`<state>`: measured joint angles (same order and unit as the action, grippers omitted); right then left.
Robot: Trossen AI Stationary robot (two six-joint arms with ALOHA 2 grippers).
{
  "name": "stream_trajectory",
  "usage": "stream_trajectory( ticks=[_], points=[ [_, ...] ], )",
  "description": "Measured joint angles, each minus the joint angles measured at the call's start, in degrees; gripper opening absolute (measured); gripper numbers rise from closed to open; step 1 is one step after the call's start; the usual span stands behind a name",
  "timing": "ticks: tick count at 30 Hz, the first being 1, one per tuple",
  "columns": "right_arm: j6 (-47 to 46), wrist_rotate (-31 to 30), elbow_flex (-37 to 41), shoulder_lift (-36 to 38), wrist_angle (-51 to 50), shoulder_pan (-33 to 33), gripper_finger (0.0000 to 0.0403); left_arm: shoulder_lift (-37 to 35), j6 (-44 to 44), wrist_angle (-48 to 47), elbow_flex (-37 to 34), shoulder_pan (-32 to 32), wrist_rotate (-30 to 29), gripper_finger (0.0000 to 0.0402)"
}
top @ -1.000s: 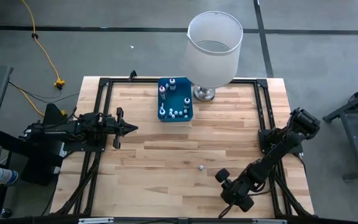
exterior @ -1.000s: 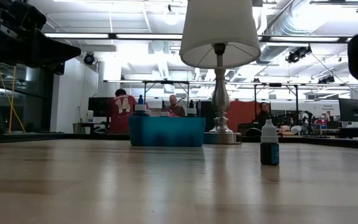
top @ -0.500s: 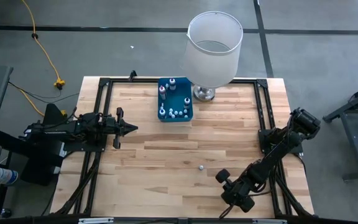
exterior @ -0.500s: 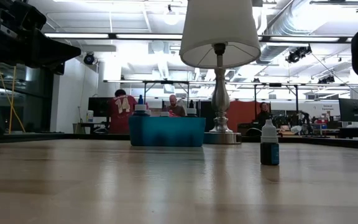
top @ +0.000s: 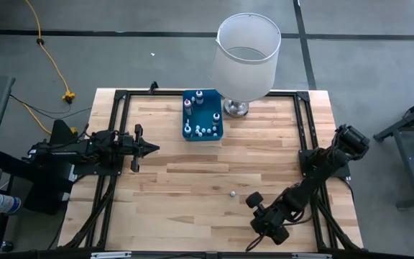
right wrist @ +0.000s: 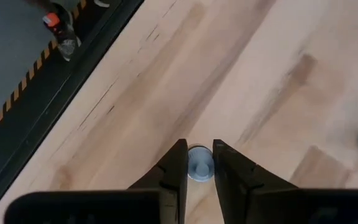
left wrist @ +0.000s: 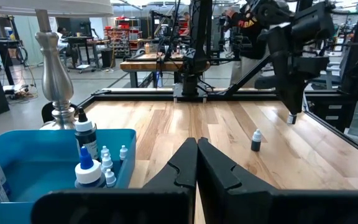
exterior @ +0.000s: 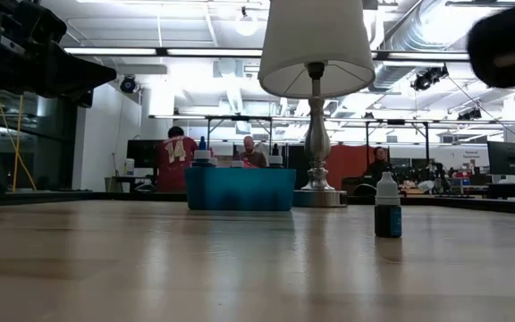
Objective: Pick & Place food coloring
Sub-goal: Put the small black food coloring bottle into the blue bin
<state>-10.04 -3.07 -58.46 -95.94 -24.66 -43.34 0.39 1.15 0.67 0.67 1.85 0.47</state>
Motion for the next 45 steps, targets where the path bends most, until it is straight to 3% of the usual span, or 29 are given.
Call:
stream_trajectory(
  ticks=[9,16,30,45],
  points=[
    [4.8,0.4,-11.2,0.0,-14.1,6.1,0.0048,0.0,0.0,0.0,0.0,0.0,0.0,0.0],
    [4.8,-1.9,-19.4,-0.4,-18.3,15.3,0.0051,0.0,0.0,0.0,0.0,0.0,0.0,0.0],
    [-3.5,-5.9,-37.1,-12.9,-23.6,34.8,0.0051,0.0,0.0,0.0,0.0,0.0,0.0,0.0],
    [-23.8,-15.7,-35.5,-15.3,-16.8,45.7,0.0055,0.0,0.0,0.0,0.0,0.0,0.0,0.0]
  ],
)
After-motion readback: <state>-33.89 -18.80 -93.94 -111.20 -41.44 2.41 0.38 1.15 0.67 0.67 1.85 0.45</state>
